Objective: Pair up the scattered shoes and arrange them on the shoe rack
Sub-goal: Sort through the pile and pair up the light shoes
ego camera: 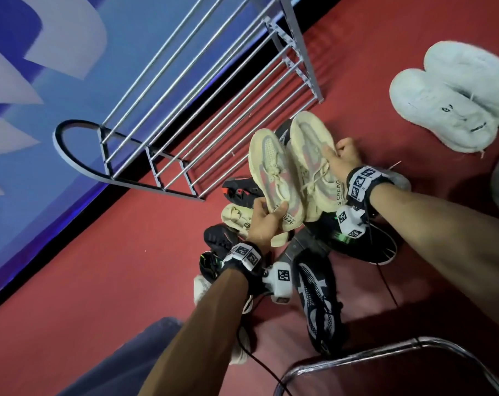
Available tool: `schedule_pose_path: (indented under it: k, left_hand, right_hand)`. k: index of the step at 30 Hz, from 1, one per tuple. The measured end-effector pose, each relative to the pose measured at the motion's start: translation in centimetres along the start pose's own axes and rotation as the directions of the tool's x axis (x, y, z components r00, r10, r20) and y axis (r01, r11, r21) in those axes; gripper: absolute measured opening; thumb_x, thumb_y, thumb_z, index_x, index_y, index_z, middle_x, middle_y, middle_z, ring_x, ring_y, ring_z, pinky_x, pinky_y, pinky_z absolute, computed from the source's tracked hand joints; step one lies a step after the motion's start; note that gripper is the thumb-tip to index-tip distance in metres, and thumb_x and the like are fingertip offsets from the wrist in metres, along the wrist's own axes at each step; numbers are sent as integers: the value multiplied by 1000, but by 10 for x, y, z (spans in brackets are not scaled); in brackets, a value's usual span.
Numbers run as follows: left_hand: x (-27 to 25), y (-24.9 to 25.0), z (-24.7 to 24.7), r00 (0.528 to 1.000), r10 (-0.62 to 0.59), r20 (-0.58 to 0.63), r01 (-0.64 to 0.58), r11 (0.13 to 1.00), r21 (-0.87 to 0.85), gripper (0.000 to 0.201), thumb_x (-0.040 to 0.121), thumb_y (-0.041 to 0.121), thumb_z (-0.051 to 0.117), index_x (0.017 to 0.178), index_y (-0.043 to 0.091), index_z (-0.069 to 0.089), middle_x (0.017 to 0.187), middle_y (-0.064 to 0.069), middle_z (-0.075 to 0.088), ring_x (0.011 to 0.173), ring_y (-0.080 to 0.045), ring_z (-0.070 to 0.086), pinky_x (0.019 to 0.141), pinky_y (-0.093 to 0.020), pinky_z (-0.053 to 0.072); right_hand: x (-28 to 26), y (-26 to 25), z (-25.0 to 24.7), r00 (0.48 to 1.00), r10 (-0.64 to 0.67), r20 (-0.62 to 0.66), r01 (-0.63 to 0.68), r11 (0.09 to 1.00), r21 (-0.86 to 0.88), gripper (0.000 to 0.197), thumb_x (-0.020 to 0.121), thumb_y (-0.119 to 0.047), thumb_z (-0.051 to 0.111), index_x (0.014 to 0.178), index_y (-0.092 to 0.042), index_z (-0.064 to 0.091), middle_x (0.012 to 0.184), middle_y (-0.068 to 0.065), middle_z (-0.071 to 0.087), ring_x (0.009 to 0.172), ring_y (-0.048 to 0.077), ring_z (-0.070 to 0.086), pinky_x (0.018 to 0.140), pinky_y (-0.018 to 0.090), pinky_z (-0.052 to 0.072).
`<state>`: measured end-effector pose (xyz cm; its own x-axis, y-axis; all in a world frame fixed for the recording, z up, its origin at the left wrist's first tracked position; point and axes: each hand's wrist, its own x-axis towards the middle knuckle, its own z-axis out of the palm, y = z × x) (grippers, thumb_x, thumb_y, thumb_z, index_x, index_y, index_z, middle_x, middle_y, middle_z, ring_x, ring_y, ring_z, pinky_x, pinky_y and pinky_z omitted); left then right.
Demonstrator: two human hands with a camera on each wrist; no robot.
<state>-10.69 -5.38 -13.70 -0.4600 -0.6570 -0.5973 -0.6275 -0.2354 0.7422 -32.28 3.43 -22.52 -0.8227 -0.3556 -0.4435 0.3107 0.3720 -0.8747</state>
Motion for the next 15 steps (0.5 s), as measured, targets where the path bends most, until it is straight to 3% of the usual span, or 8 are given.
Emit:
schedule_pose_path:
  k: [2,5,7,9,12,15]
  left_hand:
    - [3,-2,7,999,-34,-3,34,999,7,39,97,21,68,122,3,44,105,-13,67,74,-14,69,60,-28,56]
    - [11,-9,22,992,-120,-29,123,987,102,44,93,34,71,119,10,45,104,-15,66,72,-16,62,61,-33,55]
    - [16,-15,34,990,-138,-34,142,977,158,44,89,39,71,116,15,44,103,-7,66,79,-20,66,68,-39,61]
    - [21,-21,46,992,-108,-64,119,970,211,45,80,43,74,107,22,44,105,-6,69,90,-26,71,80,-50,61]
    - [25,-24,57,993,-63,-102,94,941,326,43,83,41,71,104,18,41,99,-7,67,89,-30,70,82,-47,59]
    - [25,-23,55,994,-90,-65,106,944,313,45,82,46,68,105,19,40,103,-8,66,95,-33,70,83,-53,60]
  right_hand:
    - [7,4,-3,998,23,-56,-21,999,36,41,95,-42,61,115,-7,50,95,4,56,84,21,56,69,29,43]
    - [5,16,-9,999,42,0,-42,998,-48,42,95,-40,61,121,-8,52,99,5,60,90,23,60,70,26,42]
    - [-1,32,-9,993,71,92,-56,986,-159,45,95,-44,58,132,-19,51,116,5,65,105,27,63,82,29,48]
    - [-8,45,-8,989,53,138,-16,966,-257,52,95,-43,54,144,-30,45,136,3,59,119,28,59,98,33,47]
    - [-15,50,-2,997,-2,78,20,971,-239,57,97,-34,52,152,-30,37,146,7,52,127,29,54,105,33,43]
    - [-22,48,6,991,-134,-28,126,973,-191,55,96,-30,52,150,-25,42,138,14,58,124,32,55,104,34,44]
